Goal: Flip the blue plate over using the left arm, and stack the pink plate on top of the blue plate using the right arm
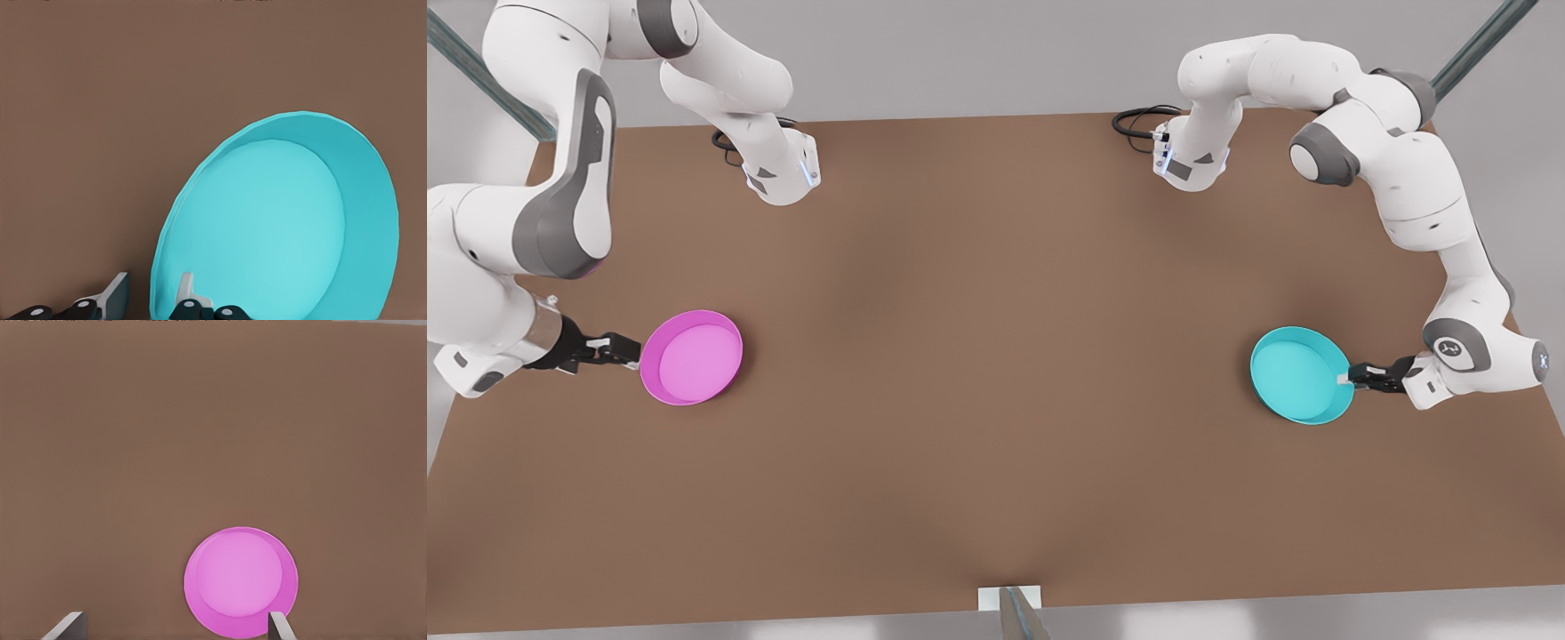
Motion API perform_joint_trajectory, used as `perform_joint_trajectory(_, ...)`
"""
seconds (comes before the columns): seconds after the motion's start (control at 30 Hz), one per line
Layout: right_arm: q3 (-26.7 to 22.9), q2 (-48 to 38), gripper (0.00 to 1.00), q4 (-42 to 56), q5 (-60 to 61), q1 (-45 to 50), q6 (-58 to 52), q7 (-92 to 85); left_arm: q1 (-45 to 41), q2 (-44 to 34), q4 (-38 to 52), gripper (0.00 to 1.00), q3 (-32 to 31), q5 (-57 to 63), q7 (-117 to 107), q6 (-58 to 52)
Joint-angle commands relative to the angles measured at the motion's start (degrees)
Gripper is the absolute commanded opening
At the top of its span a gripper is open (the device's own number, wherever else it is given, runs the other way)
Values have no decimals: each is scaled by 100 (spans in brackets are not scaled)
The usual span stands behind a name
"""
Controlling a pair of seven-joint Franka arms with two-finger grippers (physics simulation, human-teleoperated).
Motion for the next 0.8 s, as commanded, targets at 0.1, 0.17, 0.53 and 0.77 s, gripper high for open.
perform_joint_trajectory(0.1,9,83,100,8,28,31,18,0,0,44,9,39,-9,-61,-9,27)
perform_joint_trajectory(0.17,0,91,100,0,37,13,18,0,0,52,9,26,-9,-61,-70,36)
perform_joint_trajectory(0.53,9,83,100,-1,-7,-22,-35,0,0,97,26,21,-9,-105,-149,27)
perform_joint_trajectory(0.77,9,91,100,52,-16,22,9,9,-61,-132,53,21,-9,-61,-439,-43)
